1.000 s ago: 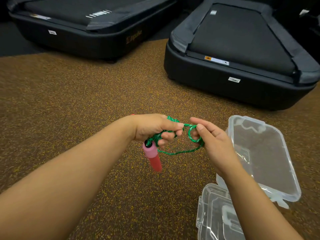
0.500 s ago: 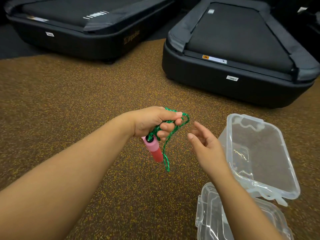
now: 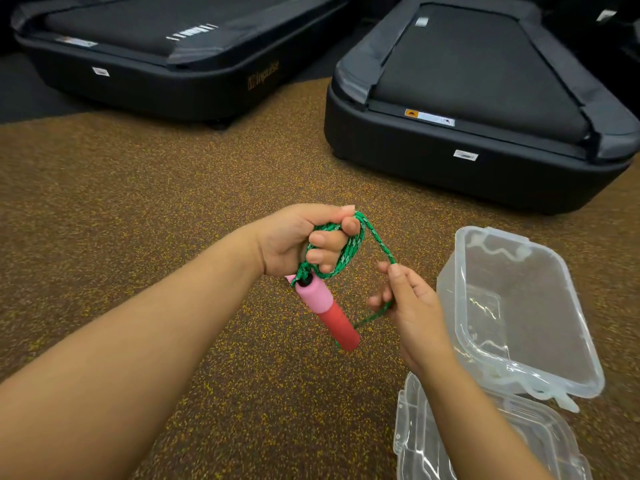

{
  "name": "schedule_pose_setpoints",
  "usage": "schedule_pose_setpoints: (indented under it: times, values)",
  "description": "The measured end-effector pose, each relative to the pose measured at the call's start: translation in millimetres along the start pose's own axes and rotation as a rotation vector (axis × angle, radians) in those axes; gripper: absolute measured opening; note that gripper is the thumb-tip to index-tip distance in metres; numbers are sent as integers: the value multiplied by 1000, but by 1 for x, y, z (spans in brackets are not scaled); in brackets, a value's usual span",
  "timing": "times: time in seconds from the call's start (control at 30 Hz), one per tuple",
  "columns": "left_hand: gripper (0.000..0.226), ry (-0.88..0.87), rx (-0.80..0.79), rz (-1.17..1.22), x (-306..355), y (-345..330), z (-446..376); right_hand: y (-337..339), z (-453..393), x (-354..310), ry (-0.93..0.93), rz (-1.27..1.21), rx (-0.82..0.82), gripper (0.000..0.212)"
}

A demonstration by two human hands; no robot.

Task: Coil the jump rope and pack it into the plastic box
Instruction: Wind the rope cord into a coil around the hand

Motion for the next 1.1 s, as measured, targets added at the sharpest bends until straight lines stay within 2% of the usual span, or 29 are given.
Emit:
schedule_pose_setpoints:
  times: [0.1, 0.23, 0.4, 0.53, 0.77, 0.87, 0.97, 1.1]
  values:
    - [27, -52, 53, 66, 1, -4, -6, -7, 2, 8, 39, 285, 20, 27]
    - [32, -156, 255, 142, 2, 0, -13, -20, 17, 4, 191, 787, -98, 31]
    - [44, -148, 392, 127, -7, 5, -18, -36, 31, -16, 382, 1075, -219, 33]
    - [56, -106, 435, -17, -9, 2, -20, -48, 39, -28, 473, 987, -285, 41]
    - [78, -30, 433, -110, -14, 1, -23, -37, 22, -47, 321, 600, -279, 25]
    - [85, -23, 406, -168, -16, 5, -24, -30, 18, -52, 251, 486, -274, 24]
    - [94, 23, 313, -247, -15, 3, -18, -25, 13, -61, 236, 393, -237, 24]
    - [97, 123, 74, -299, -12, -6, -8, -18, 3, -75, 296, 407, -161, 24]
Point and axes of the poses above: each hand's wrist, its own z-axis away from the middle knuckle, its own y-axis out of the back of the hand, x = y × z, the point moved 2 cm from there along -z, towards the middle knuckle, and after that the axes turned 3 degrees about x, right-handed, at the moved point
